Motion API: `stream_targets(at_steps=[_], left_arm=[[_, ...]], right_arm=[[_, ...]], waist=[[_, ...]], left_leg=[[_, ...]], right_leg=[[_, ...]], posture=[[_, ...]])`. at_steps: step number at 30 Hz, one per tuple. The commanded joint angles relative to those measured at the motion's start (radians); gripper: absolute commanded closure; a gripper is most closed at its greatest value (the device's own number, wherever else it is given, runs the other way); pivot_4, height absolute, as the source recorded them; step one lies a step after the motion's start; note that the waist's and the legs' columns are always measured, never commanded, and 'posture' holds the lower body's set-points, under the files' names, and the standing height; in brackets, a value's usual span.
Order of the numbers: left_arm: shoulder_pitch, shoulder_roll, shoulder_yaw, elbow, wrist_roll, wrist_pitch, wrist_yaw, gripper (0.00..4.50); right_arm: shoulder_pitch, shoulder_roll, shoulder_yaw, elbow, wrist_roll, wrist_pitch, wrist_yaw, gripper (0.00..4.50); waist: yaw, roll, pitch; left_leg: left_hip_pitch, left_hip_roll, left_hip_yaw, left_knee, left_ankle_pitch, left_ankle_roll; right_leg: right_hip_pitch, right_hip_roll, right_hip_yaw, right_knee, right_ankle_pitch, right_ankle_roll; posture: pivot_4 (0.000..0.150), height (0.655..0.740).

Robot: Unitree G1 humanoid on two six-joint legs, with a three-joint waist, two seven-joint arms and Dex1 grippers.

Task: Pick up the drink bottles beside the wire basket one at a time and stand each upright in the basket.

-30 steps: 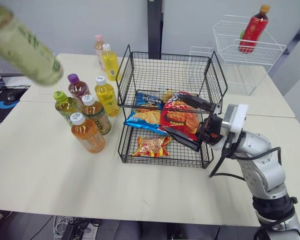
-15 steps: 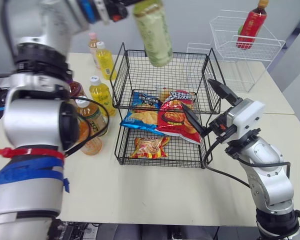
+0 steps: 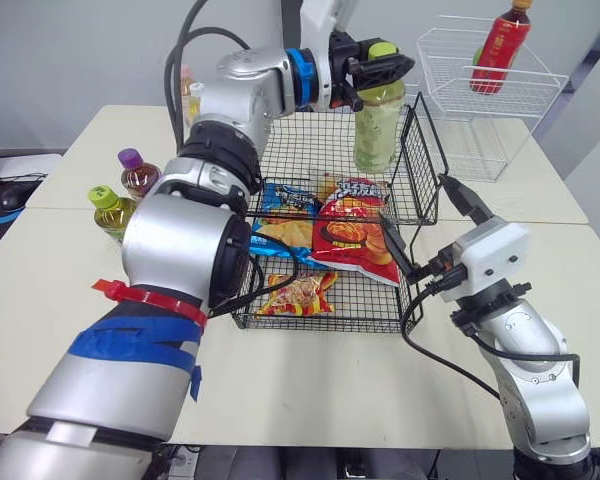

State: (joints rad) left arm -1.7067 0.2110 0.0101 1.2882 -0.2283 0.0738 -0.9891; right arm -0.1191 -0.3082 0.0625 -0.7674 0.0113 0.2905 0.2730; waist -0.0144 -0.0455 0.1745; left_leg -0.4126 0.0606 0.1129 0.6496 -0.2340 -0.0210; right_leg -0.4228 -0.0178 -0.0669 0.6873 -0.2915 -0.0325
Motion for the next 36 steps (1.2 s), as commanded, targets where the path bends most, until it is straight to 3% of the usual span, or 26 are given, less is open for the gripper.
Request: stream_targets(at_steps=[1, 3, 13, 19, 24, 29, 36], left_arm=[[-0.046, -0.021, 0.038, -0.007, 0.018, -0.035, 0.024, 3.13], [-0.045, -0.031, 0.046, 0.003, 0.032, -0.044, 0.040, 3.13], [-0.042, -0.016, 0.107, 0.006, 0.051, -0.028, 0.028, 0.05], [-0.029, 0.077, 0.152, -0.029, 0.031, 0.009, -0.016, 0.02], [0.038, 0.179, 0.175, -0.161, -0.007, 0.094, -0.094, 0.02], [0.271, 0.285, 0.221, -0.602, -0.112, 0.331, -0.065, 0.02], [0.708, 0.448, 0.447, -1.349, -0.281, 0.696, 0.194, 0.02]], right_arm=[[0.002, 0.003, -0.007, -0.044, -0.009, -0.020, -0.008, 0.00], [-0.005, 0.003, -0.009, -0.038, -0.008, -0.020, -0.004, 0.00], [-0.033, 0.001, -0.005, -0.035, 0.000, -0.002, 0.013, 0.00], [-0.050, -0.008, -0.003, -0.018, 0.034, -0.009, 0.048, 0.00], [-0.089, -0.032, -0.011, 0.015, 0.110, -0.025, 0.127, 0.00], [-0.181, -0.054, -0.017, 0.075, 0.231, -0.019, 0.233, 0.00], [-0.344, -0.086, -0.002, 0.240, 0.428, 0.003, 0.449, 0.00]], waist=[[0.000, 0.000, 0.000], [0.000, 0.000, 0.000], [-0.007, 0.000, 0.000], [-0.019, 0.000, 0.000], [-0.018, 0.000, 0.000], [-0.019, 0.001, 0.000], [-0.027, 0.001, 0.000]], left_leg=[[0.000, 0.000, 0.000, 0.001, 0.000, 0.000], [0.000, 0.000, 0.000, 0.002, 0.000, 0.000], [0.000, 0.001, -0.003, 0.013, 0.000, 0.000], [0.000, 0.001, -0.002, 0.013, 0.000, 0.000], [0.002, 0.002, -0.003, 0.013, 0.000, 0.000], [0.005, 0.002, -0.001, 0.013, 0.000, 0.000], [0.006, 0.003, 0.000, 0.013, 0.000, 0.000]], right_leg=[[0.000, 0.000, 0.000, 0.001, 0.000, 0.000], [0.000, 0.000, 0.000, 0.002, 0.000, 0.000], [0.001, 0.000, 0.000, 0.011, 0.000, 0.000], [0.001, 0.000, 0.000, 0.011, 0.000, 0.000], [0.001, 0.002, 0.001, 0.013, 0.000, 0.000], [0.004, 0.001, 0.003, 0.014, 0.000, 0.000], [0.003, 0.001, 0.005, 0.018, 0.003, -0.006]], posture=[[0.150, 0.7400], [0.150, 0.7400], [0.150, 0.7400], [0.150, 0.7400], [0.150, 0.7400], [0.150, 0.7400], [0.150, 0.7400]])
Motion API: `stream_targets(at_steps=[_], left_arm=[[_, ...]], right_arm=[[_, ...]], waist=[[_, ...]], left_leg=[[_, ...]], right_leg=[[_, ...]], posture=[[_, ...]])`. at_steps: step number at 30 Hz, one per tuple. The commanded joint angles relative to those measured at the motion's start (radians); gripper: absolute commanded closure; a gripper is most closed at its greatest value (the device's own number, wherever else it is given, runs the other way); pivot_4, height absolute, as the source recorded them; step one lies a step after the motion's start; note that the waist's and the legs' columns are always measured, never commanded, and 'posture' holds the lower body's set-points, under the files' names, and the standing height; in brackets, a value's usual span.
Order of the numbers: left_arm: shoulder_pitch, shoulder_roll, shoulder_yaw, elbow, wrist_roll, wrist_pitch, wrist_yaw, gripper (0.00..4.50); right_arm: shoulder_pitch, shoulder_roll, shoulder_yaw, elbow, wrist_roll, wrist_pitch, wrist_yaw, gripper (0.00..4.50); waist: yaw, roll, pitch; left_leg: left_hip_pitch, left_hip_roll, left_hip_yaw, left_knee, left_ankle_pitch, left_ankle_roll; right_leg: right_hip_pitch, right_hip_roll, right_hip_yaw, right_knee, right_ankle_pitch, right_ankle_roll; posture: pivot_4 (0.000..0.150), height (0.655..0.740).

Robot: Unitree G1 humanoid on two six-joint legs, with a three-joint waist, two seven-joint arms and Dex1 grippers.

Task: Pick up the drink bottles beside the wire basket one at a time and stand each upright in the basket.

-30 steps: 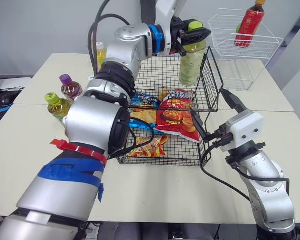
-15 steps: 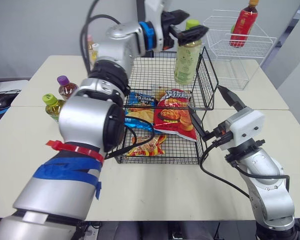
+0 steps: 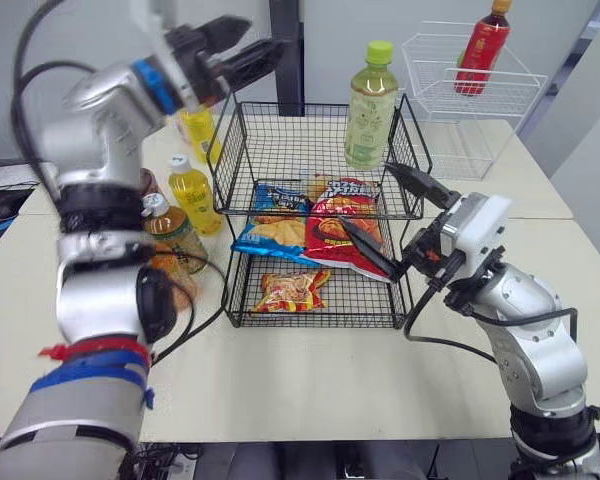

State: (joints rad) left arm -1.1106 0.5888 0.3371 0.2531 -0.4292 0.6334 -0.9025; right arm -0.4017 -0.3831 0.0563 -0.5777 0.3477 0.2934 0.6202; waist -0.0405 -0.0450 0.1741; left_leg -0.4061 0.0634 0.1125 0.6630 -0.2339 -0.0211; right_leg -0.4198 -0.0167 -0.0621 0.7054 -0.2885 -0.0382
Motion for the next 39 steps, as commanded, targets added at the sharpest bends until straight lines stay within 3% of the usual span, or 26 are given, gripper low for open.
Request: stream_targets(at_steps=[1, 6, 10, 14, 18, 22, 25, 31, 36, 39], left_arm=[[0.172, 0.090, 0.167, -0.393, -0.105, 0.185, 0.146, 0.02], [0.505, 0.188, 0.482, -0.723, -0.240, 0.416, 0.236, 0.02], [0.790, 0.195, 0.770, -0.875, -0.345, 0.546, 0.225, 0.02], [1.092, 0.103, 1.087, -0.952, -0.482, 0.605, 0.186, 0.02], [1.351, -0.039, 1.236, -0.965, -0.606, 0.558, 0.161, 0.02], [1.537, -0.171, 1.221, -0.931, -0.624, 0.434, 0.132, 0.02], [1.572, -0.172, 1.166, -0.897, -0.633, 0.352, 0.153, 0.02], [1.468, -0.021, 0.977, -0.759, -0.553, 0.207, 0.238, 0.02], [1.218, 0.184, 0.690, -0.469, -0.364, 0.050, 0.266, 0.02], [1.087, 0.248, 0.554, -0.330, -0.295, -0.022, 0.242, 0.02]], right_arm=[[-0.082, -0.016, 0.011, 0.080, 0.113, 0.002, 0.138, 0.00], [-0.192, -0.031, 0.056, 0.219, 0.206, 0.046, 0.318, 0.00], [-0.288, -0.045, 0.097, 0.329, 0.246, 0.103, 0.449, 0.00], [-0.355, -0.049, 0.123, 0.424, 0.235, 0.108, 0.535, 0.00], [-0.373, -0.039, 0.134, 0.467, 0.219, 0.096, 0.571, 0.00], [-0.371, -0.022, 0.135, 0.467, 0.209, 0.091, 0.563, 0.00], [-0.365, -0.019, 0.126, 0.458, 0.197, 0.091, 0.540, 0.00], [-0.343, -0.025, 0.109, 0.419, 0.172, 0.094, 0.478, 0.00], [-0.281, -0.042, 0.093, 0.334, 0.136, 0.088, 0.391, 0.00], [-0.255, -0.039, 0.086, 0.300, 0.115, 0.085, 0.340, 0.00]], waist=[[-0.001, 0.000, 0.000], [0.008, -0.001, -0.001], [0.012, -0.002, -0.001], [0.013, -0.004, -0.002], [0.014, -0.005, -0.003], [0.016, -0.005, -0.003], [0.021, -0.002, -0.003], [0.025, -0.003, -0.003], [0.039, -0.003, -0.004], [0.040, -0.003, -0.004]], left_leg=[[0.001, 0.000, 0.000, 0.000, 0.000, 0.000], [0.009, 0.000, -0.001, 0.000, 0.000, 0.000], [0.011, 0.000, -0.002, 0.000, 0.000, 0.001], [0.013, 0.000, -0.003, -0.001, -0.002, 0.004], [0.013, 0.000, -0.003, -0.001, -0.003, 0.005], [0.013, 0.000, -0.004, -0.001, -0.003, 0.005], [0.013, 0.000, -0.005, -0.001, -0.003, 0.005], [0.012, 0.000, -0.005, -0.002, -0.003, 0.005], [0.011, 0.000, -0.004, -0.003, -0.003, 0.005], [0.009, 0.001, -0.004, -0.003, -0.003, 0.005]], right_leg=[[0.000, 0.000, 0.000, 0.000, 0.000, 0.000], [0.010, 0.000, 0.000, 0.000, -0.002, 0.003], [0.012, -0.001, -0.002, 0.000, -0.003, 0.005], [0.015, -0.002, -0.003, 0.000, -0.003, 0.004], [0.015, -0.002, -0.004, -0.001, -0.003, 0.003], [0.014, -0.003, -0.004, -0.001, -0.004, 0.002], [0.014, -0.002, -0.004, -0.001, -0.005, 0.001], [0.013, -0.002, -0.005, -0.001, -0.005, -0.001], [0.013, -0.002, -0.005, -0.002, -0.005, -0.001], [0.012, -0.002, -0.005, -0.003, -0.005, 0.000]], posture=[[0.150, 0.7400], [0.150, 0.7400], [0.150, 0.7400], [0.150, 0.7400], [0.150, 0.7400], [0.150, 0.7400], [0.150, 0.7400], [0.150, 0.7400], [0.150, 0.7400], [0.150, 0.7400]])
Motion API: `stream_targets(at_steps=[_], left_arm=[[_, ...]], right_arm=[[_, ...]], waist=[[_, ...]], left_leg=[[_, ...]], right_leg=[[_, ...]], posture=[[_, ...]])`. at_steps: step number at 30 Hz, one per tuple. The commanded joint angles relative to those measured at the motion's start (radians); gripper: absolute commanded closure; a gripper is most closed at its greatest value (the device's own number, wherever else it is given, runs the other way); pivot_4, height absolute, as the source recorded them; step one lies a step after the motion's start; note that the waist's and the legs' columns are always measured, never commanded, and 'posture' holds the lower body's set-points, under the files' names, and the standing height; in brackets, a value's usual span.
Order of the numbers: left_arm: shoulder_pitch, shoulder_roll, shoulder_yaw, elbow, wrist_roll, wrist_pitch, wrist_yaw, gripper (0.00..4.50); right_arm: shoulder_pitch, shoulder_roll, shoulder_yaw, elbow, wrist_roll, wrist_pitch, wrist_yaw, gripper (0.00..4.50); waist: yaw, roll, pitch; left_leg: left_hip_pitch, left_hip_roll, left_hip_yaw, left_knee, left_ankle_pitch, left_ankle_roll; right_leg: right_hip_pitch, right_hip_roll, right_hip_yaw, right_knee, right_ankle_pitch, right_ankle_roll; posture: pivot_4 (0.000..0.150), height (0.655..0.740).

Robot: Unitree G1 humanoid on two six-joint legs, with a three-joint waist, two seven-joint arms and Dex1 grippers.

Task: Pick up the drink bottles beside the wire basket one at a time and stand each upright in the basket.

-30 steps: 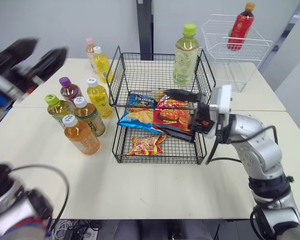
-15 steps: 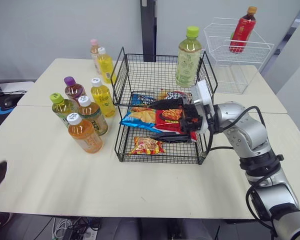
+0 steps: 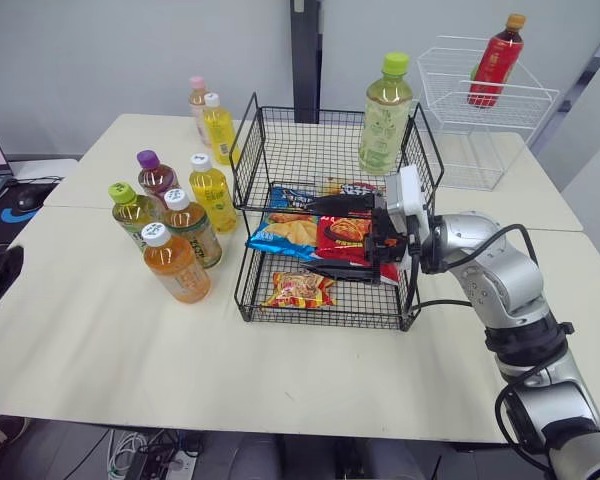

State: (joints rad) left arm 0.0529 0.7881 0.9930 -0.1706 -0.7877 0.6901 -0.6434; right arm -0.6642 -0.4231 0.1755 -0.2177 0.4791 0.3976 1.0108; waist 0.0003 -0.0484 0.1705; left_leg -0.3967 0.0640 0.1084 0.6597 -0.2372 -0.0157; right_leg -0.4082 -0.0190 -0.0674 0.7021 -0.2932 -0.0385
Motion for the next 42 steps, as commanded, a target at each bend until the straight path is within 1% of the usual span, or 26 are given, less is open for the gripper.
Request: stream_targets(at_steps=[1, 2, 4, 7, 12, 14, 18, 21, 25, 29, 33, 36, 39, 42], left_arm=[[-0.141, 0.065, -0.160, 0.149, 0.089, -0.105, -0.024, 0.02], [-0.210, 0.079, -0.220, 0.205, 0.120, -0.134, -0.027, 0.02], [-0.329, 0.091, -0.324, 0.303, 0.171, -0.179, -0.044, 0.02], [-0.445, 0.092, -0.433, 0.413, 0.237, -0.237, -0.075, 0.02], [-0.610, 0.070, -0.569, 0.559, 0.334, -0.301, -0.065, 0.02], [-0.648, 0.065, -0.604, 0.604, 0.361, -0.321, -0.075, 0.02], [-0.657, 0.073, -0.627, 0.641, 0.387, -0.343, -0.096, 0.02], [-0.650, 0.074, -0.633, 0.650, 0.400, -0.350, -0.099, 0.58], [-0.643, 0.071, -0.628, 0.645, 0.404, -0.349, -0.098, 1.88], [-0.623, 0.068, -0.616, 0.616, 0.397, -0.340, -0.092, 3.09], [-0.594, 0.078, -0.567, 0.585, 0.373, -0.325, -0.067, 3.13], [-0.621, 0.095, -0.487, 0.508, 0.280, -0.251, -0.067, 3.13], [-0.651, 0.167, -0.466, 0.428, 0.229, -0.181, -0.123, 3.13], [-0.726, 0.264, -0.473, 0.397, 0.187, -0.105, -0.176, 3.13]], right_arm=[[0.019, 0.005, -0.038, -0.078, -0.020, -0.016, -0.074, 0.00], [0.032, 0.008, -0.043, -0.099, -0.022, -0.009, -0.098, 0.00], [0.056, 0.011, -0.050, -0.139, -0.026, 0.001, -0.138, 0.00], [0.079, 0.005, -0.055, -0.175, -0.028, 0.013, -0.173, 0.00], [0.103, -0.014, -0.057, -0.211, -0.027, 0.021, -0.196, 0.00], [0.109, -0.021, -0.060, -0.222, -0.025, 0.025, -0.203, 0.00], [0.115, -0.031, -0.062, -0.235, -0.024, 0.028, -0.212, 0.00], [0.120, -0.039, -0.063, -0.243, -0.019, 0.027, -0.216, 0.00], [0.119, -0.043, -0.064, -0.244, -0.015, 0.027, -0.216, 0.00], [0.114, -0.047, -0.064, -0.240, -0.012, 0.025, -0.211, 0.00], [0.116, -0.053, -0.065, -0.233, -0.013, 0.017, -0.200, 0.00], [0.112, -0.047, -0.078, -0.226, -0.005, 0.011, -0.203, 0.00], [0.116, -0.039, -0.098, -0.224, 0.011, 0.005, -0.206, 0.00], [0.128, -0.032, -0.115, -0.233, 0.013, -0.005, -0.218, 0.00]], waist=[[-0.002, 0.000, 0.000], [-0.002, 0.000, 0.000], [-0.002, 0.000, 0.000], [-0.003, 0.000, 0.000], [-0.011, 0.000, 0.001], [-0.011, 0.000, 0.001], [-0.019, 0.000, 0.001], [-0.020, -0.001, 0.001], [-0.020, -0.001, 0.001], [-0.022, -0.001, 0.001], [-0.028, -0.001, 0.001], [-0.030, -0.001, 0.002], [-0.029, -0.010, 0.007], [-0.028, -0.015, 0.010]], left_leg=[[-0.001, 0.000, 0.000, 0.000, 0.000, 0.000], [-0.002, 0.000, 0.000, 0.000, -0.001, 0.001], [-0.004, 0.000, 0.000, 0.000, -0.001, 0.001], [-0.005, 0.000, 0.001, -0.001, -0.002, 0.002], [-0.005, 0.000, 0.003, -0.001, -0.002, 0.002], [-0.005, 0.000, 0.003, -0.002, -0.002, 0.002], [-0.005, 0.000, 0.004, -0.002, -0.002, 0.002], [-0.005, 0.000, 0.003, -0.002, -0.002, 0.002], [-0.005, 0.000, 0.003, -0.002, -0.002, 0.002], [-0.004, 0.000, 0.003, -0.002, -0.002, 0.002], [-0.004, 0.000, 0.003, -0.002, -0.002, 0.002], [-0.005, 0.001, 0.003, -0.002, -0.002, 0.002], [-0.005, 0.001, 0.002, -0.002, -0.002, 0.002], [-0.006, 0.000, 0.001, -0.002, -0.002, 0.002]], right_leg=[[0.000, 0.000, 0.000, -0.001, 0.001, 0.000], [0.000, 0.000, 0.000, -0.003, 0.003, -0.003], [-0.001, 0.000, -0.001, -0.004, 0.004, -0.002], [-0.002, 0.000, 0.000, -0.005, 0.004, -0.001], [-0.002, 0.000, 0.000, -0.006, 0.004, 0.000], [-0.003, 0.000, 0.000, -0.006, 0.004, 0.001], [-0.003, 0.000, 0.000, -0.006, 0.002, 0.004], [-0.003, 0.000, 0.000, -0.006, 0.002, 0.004], [-0.003, 0.000, 0.000, -0.006, 0.002, 0.004], [-0.003, 0.000, 0.000, -0.006, 0.002, 0.004], [-0.003, 0.000, 0.000, -0.006, 0.002, 0.004], [-0.003, 0.000, 0.000, -0.006, 0.002, 0.004], [-0.003, 0.000, -0.001, -0.006, 0.002, 0.004], [-0.003, 0.000, -0.001, -0.006, 0.002, 0.004]], posture=[[0.150, 0.7400], [0.150, 0.7400], [0.150, 0.7400], [0.150, 0.7400], [0.150, 0.7400], [0.150, 0.7400], [0.150, 0.7400], [0.150, 0.7400], [0.150, 0.7400], [0.150, 0.7400], [0.150, 0.7400], [0.150, 0.7400], [0.150, 0.7400], [0.150, 0.7400]])
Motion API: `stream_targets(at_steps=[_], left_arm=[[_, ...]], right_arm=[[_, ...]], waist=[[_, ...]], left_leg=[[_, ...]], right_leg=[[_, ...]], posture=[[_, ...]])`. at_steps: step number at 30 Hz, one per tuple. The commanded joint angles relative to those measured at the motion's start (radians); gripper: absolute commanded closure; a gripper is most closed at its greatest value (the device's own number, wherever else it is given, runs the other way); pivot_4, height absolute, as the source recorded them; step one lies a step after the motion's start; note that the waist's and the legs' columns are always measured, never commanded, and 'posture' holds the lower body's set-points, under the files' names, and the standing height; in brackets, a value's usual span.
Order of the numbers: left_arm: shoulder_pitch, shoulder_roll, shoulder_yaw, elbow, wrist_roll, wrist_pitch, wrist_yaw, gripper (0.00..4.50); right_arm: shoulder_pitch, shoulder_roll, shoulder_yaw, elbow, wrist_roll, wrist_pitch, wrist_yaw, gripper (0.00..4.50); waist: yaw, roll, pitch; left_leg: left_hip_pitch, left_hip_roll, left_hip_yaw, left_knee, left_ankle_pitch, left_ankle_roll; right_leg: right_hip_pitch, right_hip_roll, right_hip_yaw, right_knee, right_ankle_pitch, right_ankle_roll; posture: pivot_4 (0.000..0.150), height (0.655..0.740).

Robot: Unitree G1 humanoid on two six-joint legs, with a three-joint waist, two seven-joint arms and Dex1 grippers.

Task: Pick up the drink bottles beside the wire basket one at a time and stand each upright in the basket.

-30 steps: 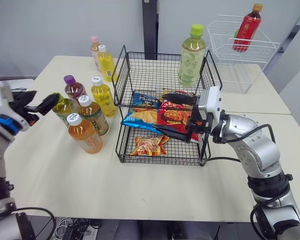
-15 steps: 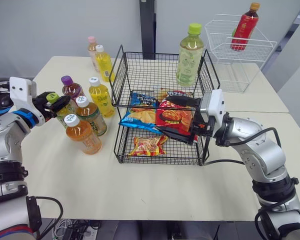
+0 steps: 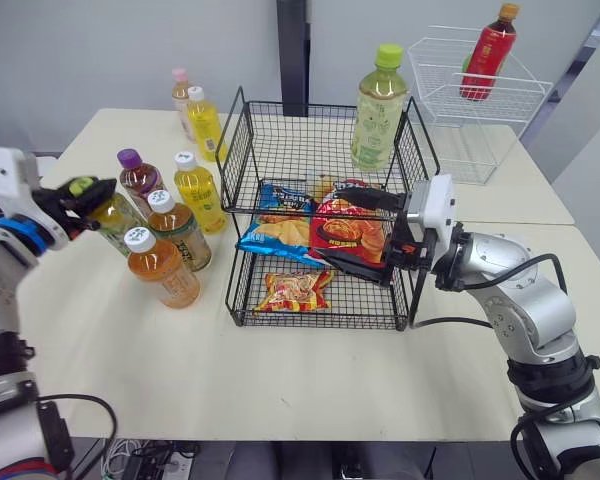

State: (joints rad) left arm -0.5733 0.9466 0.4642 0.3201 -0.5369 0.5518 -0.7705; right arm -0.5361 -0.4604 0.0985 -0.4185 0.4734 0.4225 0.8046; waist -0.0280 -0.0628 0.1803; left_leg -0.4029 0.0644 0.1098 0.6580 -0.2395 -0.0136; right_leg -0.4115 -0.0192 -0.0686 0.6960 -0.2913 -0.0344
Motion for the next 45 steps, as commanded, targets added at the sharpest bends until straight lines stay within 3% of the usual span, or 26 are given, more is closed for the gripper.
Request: stream_targets(at_steps=[1, 4, 7, 10, 13, 17, 20, 29, 45], left_arm=[[-0.122, 0.131, 0.049, -0.092, -0.068, 0.045, -0.065, 3.13], [-0.297, 0.216, -0.016, -0.051, -0.068, 0.075, -0.107, 3.13], [-0.546, 0.227, -0.129, 0.013, -0.057, 0.120, -0.164, 3.13], [-0.763, 0.151, -0.249, 0.096, -0.011, 0.126, -0.213, 3.13], [-0.879, 0.095, -0.305, 0.168, 0.029, 0.114, -0.248, 3.13], [-1.054, -0.099, -0.382, 0.328, 0.086, 0.043, -0.284, 3.13], [-1.111, -0.185, -0.396, 0.445, 0.130, -0.028, -0.304, 3.13], [-1.159, -0.381, -0.409, 0.681, 0.221, -0.166, -0.359, 3.13], [-1.136, -0.554, -0.401, 0.863, 0.348, -0.345, -0.333, 3.13]], right_arm=[[0.002, 0.009, -0.040, -0.035, 0.017, -0.033, -0.017, 0.00], [0.021, 0.022, -0.055, -0.053, 0.004, -0.054, -0.048, 0.00], [0.045, 0.038, -0.065, -0.060, -0.029, -0.095, -0.089, 0.00], [0.053, 0.058, -0.070, -0.065, -0.074, -0.136, -0.141, 0.00], [0.056, 0.069, -0.070, -0.066, -0.099, -0.153, -0.175, 0.00], [0.106, 0.080, -0.070, -0.104, -0.133, -0.151, -0.236, 0.00], [0.125, 0.090, -0.059, -0.126, -0.156, -0.139, -0.272, 0.00], [0.166, 0.113, -0.039, -0.190, -0.223, -0.105, -0.381, 0.00], [0.215, 0.126, -0.038, -0.234, -0.292, -0.090, -0.449, 0.00]], waist=[[0.000, -0.001, 0.001], [0.004, -0.002, 0.002], [0.018, -0.002, 0.003], [0.027, 0.000, 0.004], [0.028, 0.001, 0.005], [0.033, 0.001, 0.005], [0.025, 0.001, 0.005], [-0.003, 0.004, 0.007], [-0.001, 0.004, 0.007]], left_leg=[[0.000, 0.000, 0.000, 0.000, 0.000, 0.000], [-0.001, -0.001, 0.000, 0.000, 0.000, 0.000], [-0.003, -0.001, -0.001, 0.001, 0.000, 0.000], [-0.004, -0.002, 0.000, 0.002, 0.001, -0.002], [-0.003, -0.002, -0.001, 0.003, 0.001, -0.002], [-0.005, -0.002, -0.003, 0.004, 0.002, -0.004], [-0.013, -0.002, -0.001, 0.005, 0.003, -0.004], [-0.013, -0.002, 0.001, 0.003, 0.003, -0.005], [-0.013, -0.002, 0.001, 0.005, 0.003, -0.005]], right_leg=[[0.000, 0.000, 0.000, -0.001, 0.000, 0.000], [0.000, 0.000, 0.000, -0.002, 0.000, 0.000], [-0.001, 0.000, -0.002, -0.002, 0.000, 0.000], [-0.001, 0.000, -0.001, -0.002, 0.000, 0.001], [-0.001, 0.000, 0.000, -0.001, -0.001, 0.002], [-0.002, 0.001, -0.002, 0.001, -0.001, 0.002], [-0.010, 0.000, 0.000, 0.001, 0.000, 0.002], [-0.014, 0.001, 0.002, 0.002, 0.002, -0.004], [-0.013, 0.001, 0.002, 0.003, 0.000, 0.000]], posture=[[0.150, 0.7400], [0.150, 0.7400], [0.150, 0.7400], [0.150, 0.7400], [0.150, 0.7400], [0.150, 0.7400], [0.150, 0.7400], [0.150, 0.7400], [0.150, 0.7400]])
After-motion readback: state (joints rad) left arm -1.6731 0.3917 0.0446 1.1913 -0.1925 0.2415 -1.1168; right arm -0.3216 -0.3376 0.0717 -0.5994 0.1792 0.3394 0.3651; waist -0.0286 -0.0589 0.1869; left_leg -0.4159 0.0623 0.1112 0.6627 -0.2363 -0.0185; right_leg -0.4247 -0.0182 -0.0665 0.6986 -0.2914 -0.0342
